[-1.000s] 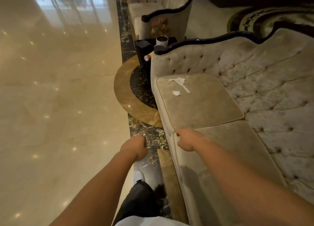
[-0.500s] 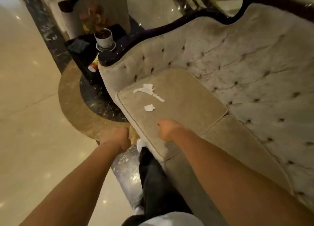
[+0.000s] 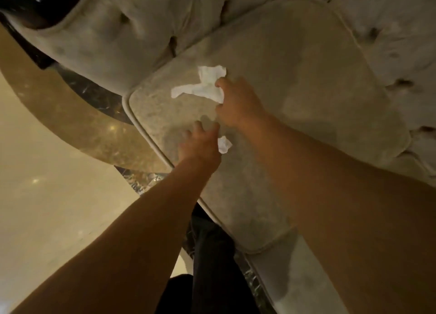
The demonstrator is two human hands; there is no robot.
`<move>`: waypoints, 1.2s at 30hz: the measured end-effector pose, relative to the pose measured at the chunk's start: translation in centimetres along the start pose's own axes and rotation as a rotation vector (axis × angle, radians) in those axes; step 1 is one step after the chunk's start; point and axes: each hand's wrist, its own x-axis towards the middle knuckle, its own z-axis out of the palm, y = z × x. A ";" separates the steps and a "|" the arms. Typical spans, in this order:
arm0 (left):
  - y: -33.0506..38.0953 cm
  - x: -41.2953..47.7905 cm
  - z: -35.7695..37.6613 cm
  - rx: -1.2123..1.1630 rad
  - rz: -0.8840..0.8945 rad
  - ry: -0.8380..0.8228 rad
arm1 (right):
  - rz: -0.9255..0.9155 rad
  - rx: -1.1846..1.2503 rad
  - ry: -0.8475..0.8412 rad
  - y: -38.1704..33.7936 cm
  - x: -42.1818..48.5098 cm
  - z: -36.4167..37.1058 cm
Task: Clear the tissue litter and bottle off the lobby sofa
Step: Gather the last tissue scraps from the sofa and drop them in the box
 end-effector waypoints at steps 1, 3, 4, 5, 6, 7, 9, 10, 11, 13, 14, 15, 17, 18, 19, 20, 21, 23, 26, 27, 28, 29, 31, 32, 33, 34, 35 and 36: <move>0.1 1.9 1.0 0.005 0.046 -0.005 | -0.004 -0.024 0.007 0.4 2.0 0.9; -0.2 5.6 3.5 0.072 0.184 0.018 | -0.007 -0.062 0.022 1.2 6.2 3.2; -0.4 6.2 4.4 0.093 0.258 0.060 | -0.011 -0.092 0.029 1.5 7.1 4.0; -0.8 7.0 5.1 0.100 0.311 0.088 | -0.016 -0.134 0.032 1.8 7.9 5.1; -1.1 7.7 5.7 0.093 0.348 0.105 | -0.019 -0.167 0.059 2.0 8.5 6.0; -1.5 8.2 6.1 0.100 0.399 0.128 | -0.025 -0.186 0.103 2.2 8.9 6.7; -2.2 8.3 6.7 0.167 0.537 0.086 | -0.029 -0.132 0.152 2.2 9.0 7.6; -2.5 8.1 6.8 0.183 0.590 0.036 | -0.027 -0.079 0.143 2.1 9.0 7.7; -2.7 7.9 6.8 0.194 0.630 -0.017 | -0.023 -0.044 0.116 1.9 9.0 7.7; -2.7 7.5 6.3 0.234 0.606 -0.093 | -0.020 -0.039 0.033 1.6 8.8 7.3; -2.6 7.2 5.7 0.253 0.570 -0.129 | -0.016 -0.048 0.001 1.6 8.2 7.0; -2.5 6.8 4.9 0.258 0.533 -0.169 | -0.003 -0.049 -0.015 1.6 7.3 6.3; -2.9 6.2 3.5 0.232 0.463 -0.216 | 0.056 -0.039 -0.015 1.7 5.7 5.2; -3.2 5.5 2.5 0.230 0.458 -0.205 | 0.089 -0.033 -0.008 1.7 4.4 4.7; -3.6 4.6 1.3 0.248 0.466 -0.189 | 0.122 -0.028 -0.005 1.5 2.5 4.1; -4.1 3.5 0.1 0.265 0.479 -0.163 | 0.141 -0.028 0.004 1.3 0.4 3.7; -4.7 2.2 -1.2 0.265 0.473 -0.139 | 0.154 -0.026 0.016 0.9 -2.0 3.3; -5.8 -0.9 -3.9 0.241 0.420 -0.103 | 0.165 0.018 0.079 -0.1 -7.3 2.8; -7.6 -7.3 -7.6 0.226 0.401 -0.046 | 0.223 0.143 0.170 -3.4 -16.4 1.6; -8.1 -10.3 -8.6 0.244 0.431 -0.006 | 0.229 0.183 0.217 -4.9 -20.1 1.0; -8.5 -13.1 -9.4 0.267 0.464 0.035 | 0.241 0.213 0.252 -6.3 -23.3 0.4; -8.7 -16.4 -10.4 0.298 0.511 0.079 | 0.254 0.225 0.300 -7.9 -26.7 -0.3; -8.9 -23.5 -11.5 0.349 0.589 0.146 | 0.321 0.167 0.362 -10.6 -33.8 -1.0; -8.8 -26.8 -12.0 0.363 0.627 0.172 | 0.339 0.140 0.394 -11.8 -37.0 -1.4; -8.6 -29.9 -12.4 0.382 0.661 0.187 | 0.348 0.133 0.425 -13.0 -40.1 -1.8; -8.4 -33.1 -12.5 0.396 0.697 0.201 | 0.344 0.138 0.473 -13.9 -43.4 -2.0; -7.9 -36.1 -12.6 0.410 0.733 0.209 | 0.344 0.124 0.516 -14.8 -46.7 -2.1; -7.3 -39.1 -12.5 0.426 0.771 0.204 | 0.351 0.102 0.552 -15.6 -50.4 -2.1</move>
